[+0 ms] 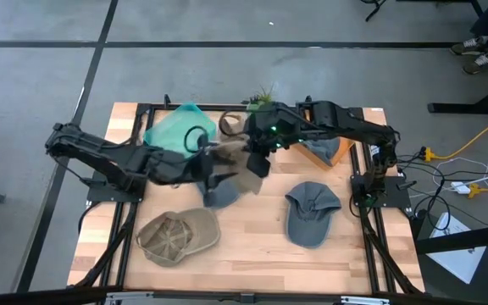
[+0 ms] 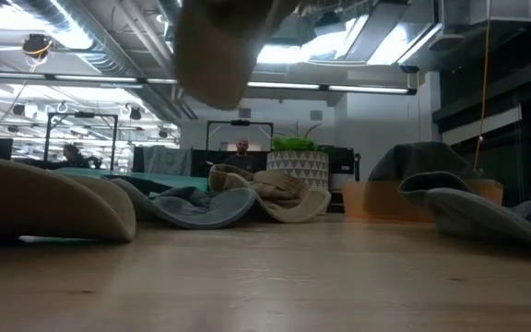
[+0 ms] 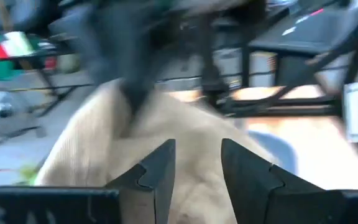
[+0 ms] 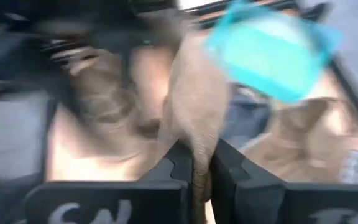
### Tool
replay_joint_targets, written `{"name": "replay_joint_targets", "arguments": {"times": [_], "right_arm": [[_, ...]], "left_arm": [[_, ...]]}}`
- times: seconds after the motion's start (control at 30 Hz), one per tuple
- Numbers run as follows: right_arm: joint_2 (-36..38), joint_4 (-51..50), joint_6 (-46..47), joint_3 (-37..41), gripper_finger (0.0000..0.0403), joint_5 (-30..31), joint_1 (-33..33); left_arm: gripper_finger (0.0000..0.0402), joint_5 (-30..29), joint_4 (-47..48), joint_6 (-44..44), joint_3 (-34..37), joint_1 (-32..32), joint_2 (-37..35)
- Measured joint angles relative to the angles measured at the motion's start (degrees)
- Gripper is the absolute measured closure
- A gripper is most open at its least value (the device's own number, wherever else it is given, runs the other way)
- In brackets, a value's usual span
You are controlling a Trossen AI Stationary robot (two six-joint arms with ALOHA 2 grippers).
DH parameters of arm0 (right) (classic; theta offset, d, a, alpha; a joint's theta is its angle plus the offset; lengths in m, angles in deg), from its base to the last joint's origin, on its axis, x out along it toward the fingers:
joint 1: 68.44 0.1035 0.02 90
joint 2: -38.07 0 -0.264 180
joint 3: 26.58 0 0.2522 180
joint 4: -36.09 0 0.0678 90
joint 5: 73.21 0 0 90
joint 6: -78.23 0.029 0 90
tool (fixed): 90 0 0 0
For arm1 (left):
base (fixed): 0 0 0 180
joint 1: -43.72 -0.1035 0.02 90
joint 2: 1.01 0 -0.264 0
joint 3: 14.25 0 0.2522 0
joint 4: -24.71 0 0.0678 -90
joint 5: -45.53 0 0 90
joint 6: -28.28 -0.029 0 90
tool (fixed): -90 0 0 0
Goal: Pick & Place hat
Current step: Put the bottom right brown cap into the green bin
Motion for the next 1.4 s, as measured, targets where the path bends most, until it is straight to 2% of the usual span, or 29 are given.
{"name": "replay_joint_targets", "arguments": {"times": [0.07,0.17,0.43,0.67,0.87,1.07,1.2,1.33,1.4], "right_arm": [[-0.1,-0.5,-0.6,0.0,0.0371,1.5,-0.2],[0.0,-0.6,-1.3,0.0,0.0373,2.7,0.0],[-0.1,-0.1,-2.6,0.0,0.0372,3.0,0.9],[-0.1,1.5,-3.0,0.0,0.0377,2.7,2.5],[-0.1,1.4,-3.0,0.0,0.037,4.9,3.1],[-0.1,1.4,-3.0,0.1,0.0377,5.2,3.6],[-0.1,1.4,-2.3,0.1,0.0371,5.3,3.6],[-0.1,1.4,-0.8,0.1,0.0346,5.3,3.6],[-0.1,1.4,-0.8,0.1,0.0339,5.2,3.6]], "left_arm": [[0.0277,0.8,-0.3,1.4,0.0,1.6,-1.1],[0.0279,-1.5,-0.5,1.2,0.0,2.9,-2.0],[0.0279,-7.5,-6.2,-5.4,0.0,2.1,-1.9],[0.0273,-6.2,-9.4,-4.4,0.0,-3.3,0.3],[0.0264,1.0,-4.1,2.5,0.0,-5.9,0.6],[0.0266,-0.1,3.3,5.0,-0.1,-6.0,0.6],[0.0303,-3.5,3.2,1.2,-0.1,-5.9,0.6],[0.0381,-5.8,3.0,-0.8,-0.1,-5.9,0.6],[0.039,-6.9,3.0,-1.0,-0.1,-5.9,0.6]]}}
